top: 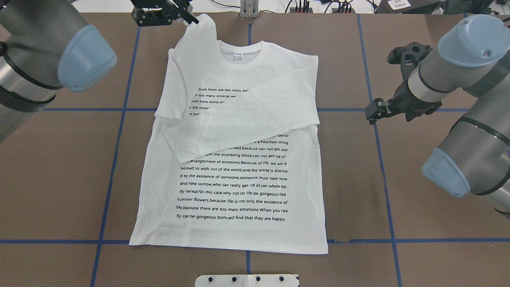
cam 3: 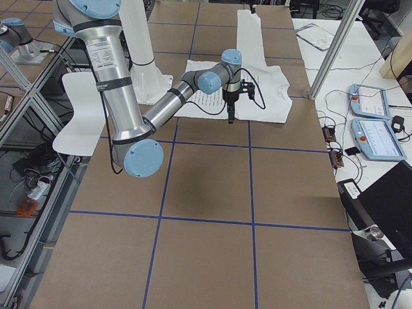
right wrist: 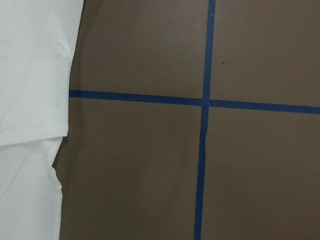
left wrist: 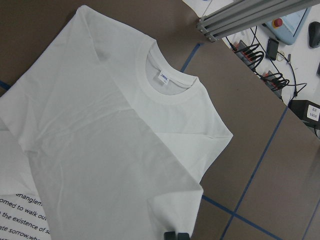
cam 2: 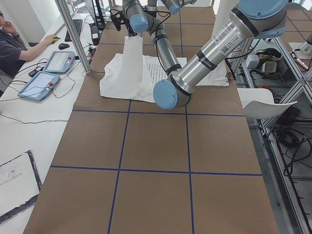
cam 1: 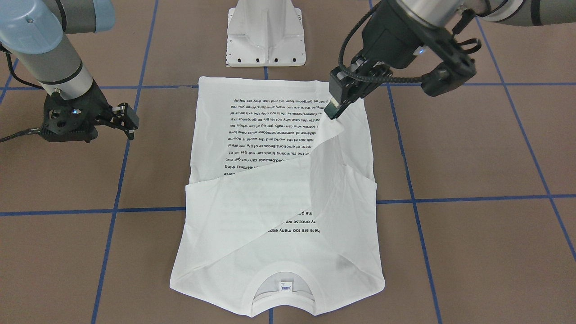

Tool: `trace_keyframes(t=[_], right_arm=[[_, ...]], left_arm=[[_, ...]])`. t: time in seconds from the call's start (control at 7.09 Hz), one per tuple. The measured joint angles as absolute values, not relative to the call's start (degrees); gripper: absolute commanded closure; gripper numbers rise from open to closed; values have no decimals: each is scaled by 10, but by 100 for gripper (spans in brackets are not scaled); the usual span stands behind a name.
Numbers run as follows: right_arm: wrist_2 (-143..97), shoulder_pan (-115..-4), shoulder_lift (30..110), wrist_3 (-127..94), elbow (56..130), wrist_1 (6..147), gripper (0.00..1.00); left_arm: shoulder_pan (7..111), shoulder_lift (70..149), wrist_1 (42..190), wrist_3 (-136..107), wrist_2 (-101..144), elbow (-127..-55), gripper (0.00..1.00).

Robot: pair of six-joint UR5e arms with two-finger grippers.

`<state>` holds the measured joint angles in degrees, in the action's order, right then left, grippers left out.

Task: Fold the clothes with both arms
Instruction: 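Grasp the other sleeve with the left gripper and fold it across the body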

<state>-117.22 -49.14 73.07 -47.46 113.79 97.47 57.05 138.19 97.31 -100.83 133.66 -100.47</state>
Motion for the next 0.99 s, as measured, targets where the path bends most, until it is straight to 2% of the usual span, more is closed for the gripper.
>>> trace_keyframes(t=[0.42,0.99], right_arm=[[-1172,-492,730,-475,1137,975,0],[-1175,-497,743,-474,1140,973,0]], left_arm=[[514,1426,1088,-1084,1294,-898,100],[434,1445,1176,-1110,1201,-807,100]])
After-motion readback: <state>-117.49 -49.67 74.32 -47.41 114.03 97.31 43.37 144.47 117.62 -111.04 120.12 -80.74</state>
